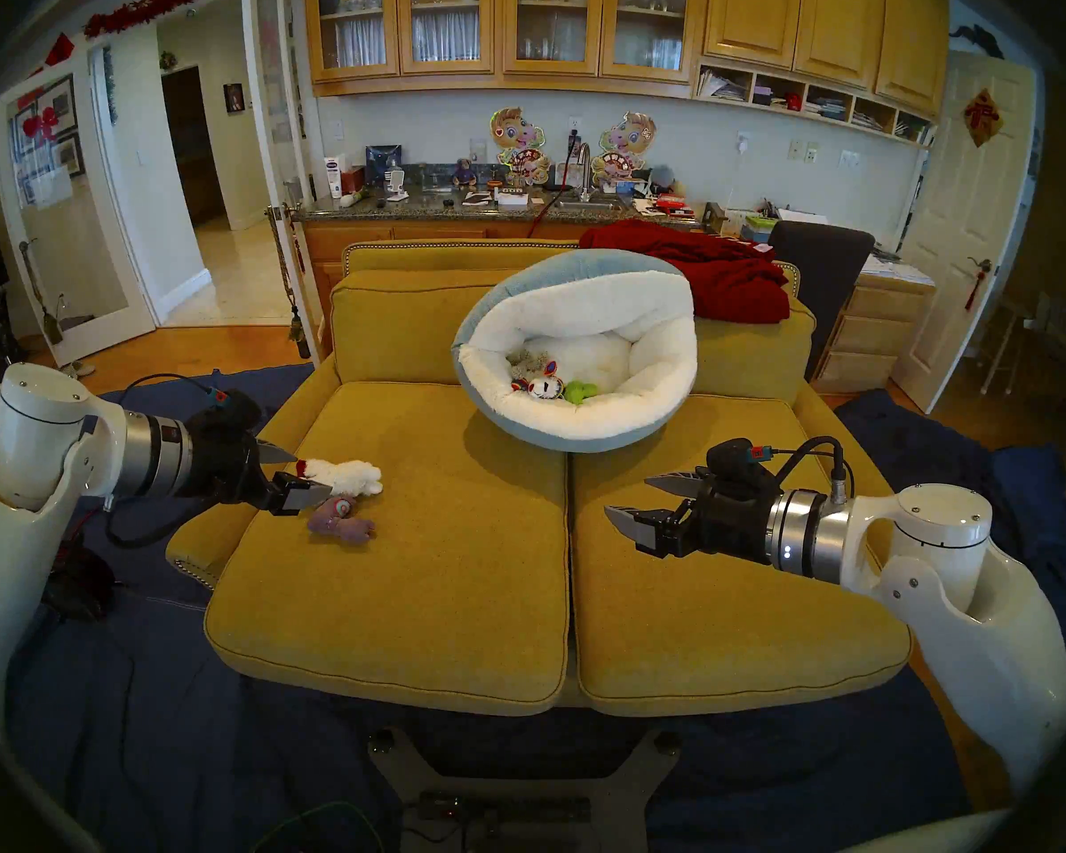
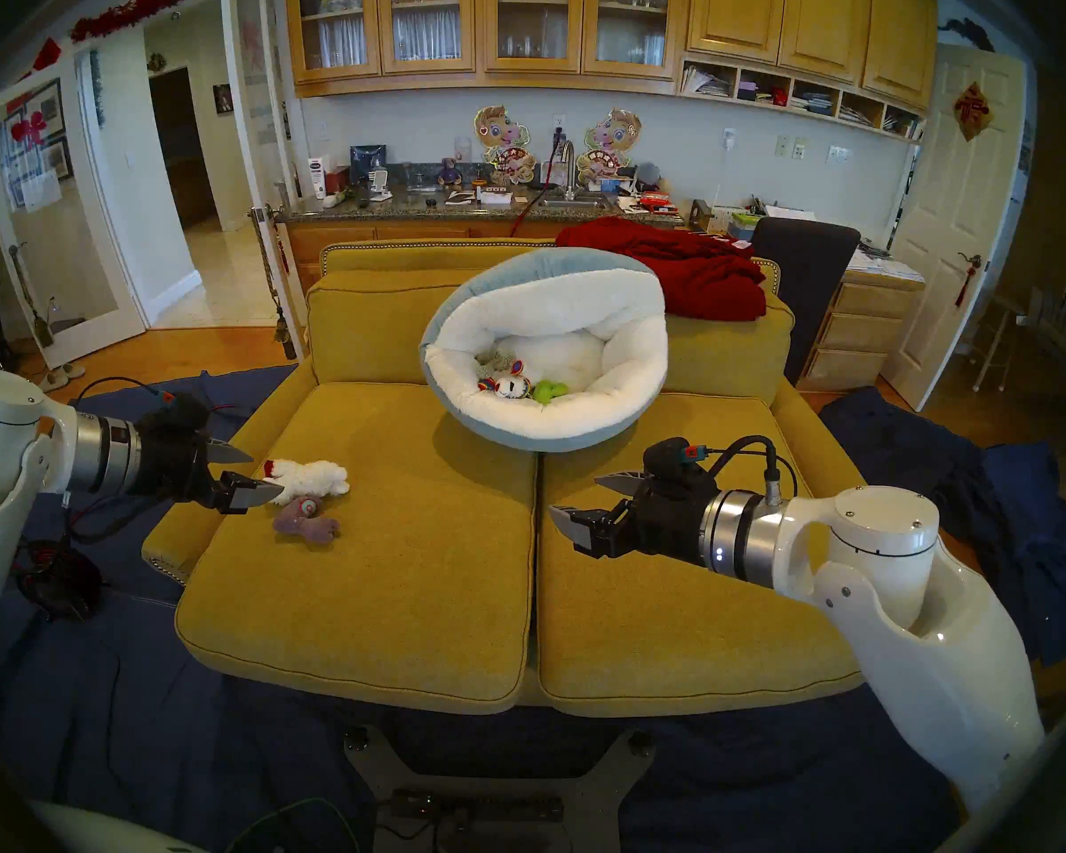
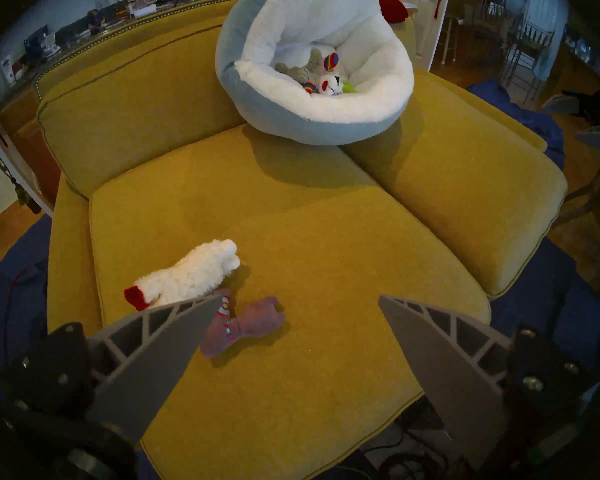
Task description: Put toys into dog bed
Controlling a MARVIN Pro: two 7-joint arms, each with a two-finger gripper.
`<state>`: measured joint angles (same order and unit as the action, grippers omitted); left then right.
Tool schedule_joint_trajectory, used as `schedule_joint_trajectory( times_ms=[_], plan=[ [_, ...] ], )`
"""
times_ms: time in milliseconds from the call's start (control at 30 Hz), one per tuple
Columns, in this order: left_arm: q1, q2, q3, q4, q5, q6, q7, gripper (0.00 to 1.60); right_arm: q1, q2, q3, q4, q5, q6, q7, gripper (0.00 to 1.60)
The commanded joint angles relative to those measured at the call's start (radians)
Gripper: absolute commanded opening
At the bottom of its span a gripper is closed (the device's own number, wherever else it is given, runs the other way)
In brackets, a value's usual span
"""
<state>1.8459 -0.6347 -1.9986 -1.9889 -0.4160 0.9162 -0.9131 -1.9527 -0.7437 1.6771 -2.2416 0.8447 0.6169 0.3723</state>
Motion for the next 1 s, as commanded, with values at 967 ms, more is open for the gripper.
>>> schedule_joint_trajectory(
  times_ms=[967],
  plan=[
    [-0.318,0.038,0.343,0.383,-0.057,-0.164,0.189,1.60,0.013,0.001,0.013,-0.018,-0.001,-0.007,0.000,1.60]
  ],
)
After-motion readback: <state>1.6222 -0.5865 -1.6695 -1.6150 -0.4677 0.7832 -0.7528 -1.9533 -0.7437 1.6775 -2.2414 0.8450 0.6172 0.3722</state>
